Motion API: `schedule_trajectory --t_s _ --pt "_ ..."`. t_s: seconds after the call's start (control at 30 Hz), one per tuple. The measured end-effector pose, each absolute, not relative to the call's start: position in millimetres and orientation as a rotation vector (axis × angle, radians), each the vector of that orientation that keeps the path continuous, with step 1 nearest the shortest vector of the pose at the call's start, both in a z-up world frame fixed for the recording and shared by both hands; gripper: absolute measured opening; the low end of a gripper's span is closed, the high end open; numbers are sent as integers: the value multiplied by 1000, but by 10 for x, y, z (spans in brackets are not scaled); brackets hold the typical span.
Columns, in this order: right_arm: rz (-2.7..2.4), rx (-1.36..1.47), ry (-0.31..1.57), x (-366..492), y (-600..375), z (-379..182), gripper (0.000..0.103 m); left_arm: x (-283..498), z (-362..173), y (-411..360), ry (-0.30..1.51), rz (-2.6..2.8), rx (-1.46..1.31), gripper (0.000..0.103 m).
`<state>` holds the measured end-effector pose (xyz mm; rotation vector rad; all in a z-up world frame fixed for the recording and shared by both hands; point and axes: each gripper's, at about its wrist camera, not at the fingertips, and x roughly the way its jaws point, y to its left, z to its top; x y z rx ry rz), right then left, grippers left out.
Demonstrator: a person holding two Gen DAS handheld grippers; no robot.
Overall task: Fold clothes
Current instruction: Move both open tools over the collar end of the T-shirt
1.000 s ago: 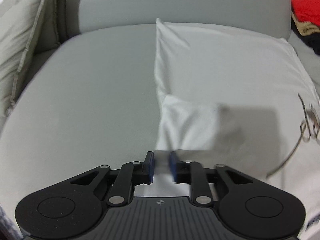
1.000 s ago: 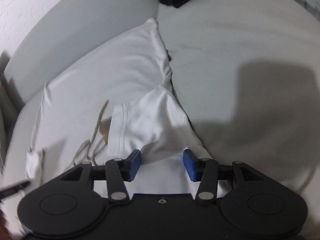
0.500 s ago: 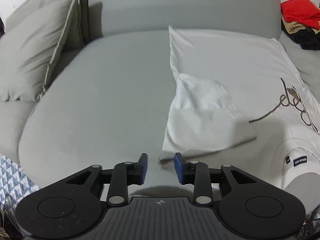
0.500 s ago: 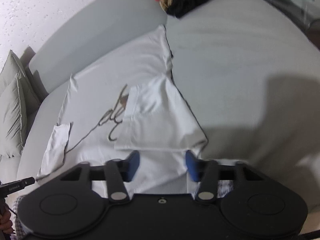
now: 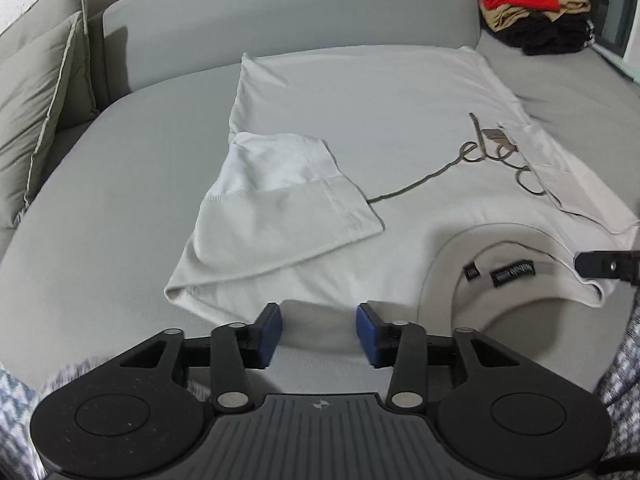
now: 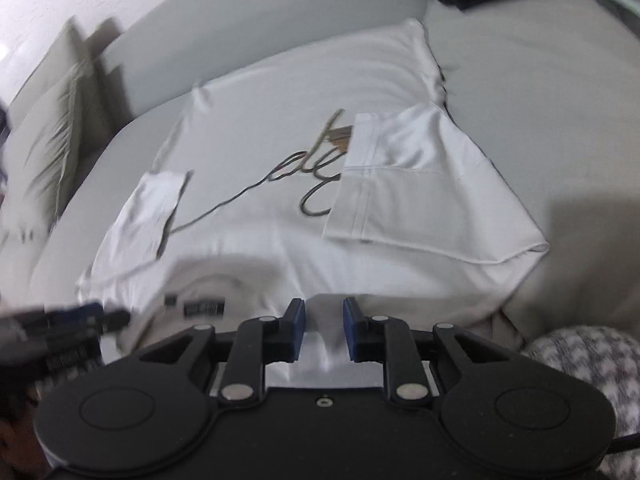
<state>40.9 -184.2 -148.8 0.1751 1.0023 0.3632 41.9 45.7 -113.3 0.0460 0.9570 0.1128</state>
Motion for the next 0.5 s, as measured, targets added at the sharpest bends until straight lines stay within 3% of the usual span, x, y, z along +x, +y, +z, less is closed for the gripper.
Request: schedule_trajectory --t_s 0.03,0.07,0.1,0.17,0.23,0.3,0.37,0.5 --pt "378 163 984 371 -1859 -1492 23 428 -1140 476 964 124 42 61" --pt "387 167 975 367 -1875 -1501 24 453 -1146 494 976 140 41 80" --pt "393 174 971 371 -1890 -1507 25 477 -1153 512 988 156 39 90" --pt "399 192 983 399 -1895 -1495 32 527 -1166 549 1012 189 36 96" --pt "410 178 996 412 -1866 -1468 37 504 -1151 544 1007 181 44 93" --pt "404 142 996 408 -1793 -1437 38 459 -1091 539 984 142 43 72" --pt "412 185 967 390 -1830 -1374 38 402 -979 548 921 127 46 63" --pt "410 273 893 449 -1989 -1229 40 417 -764 619 798 129 69 65"
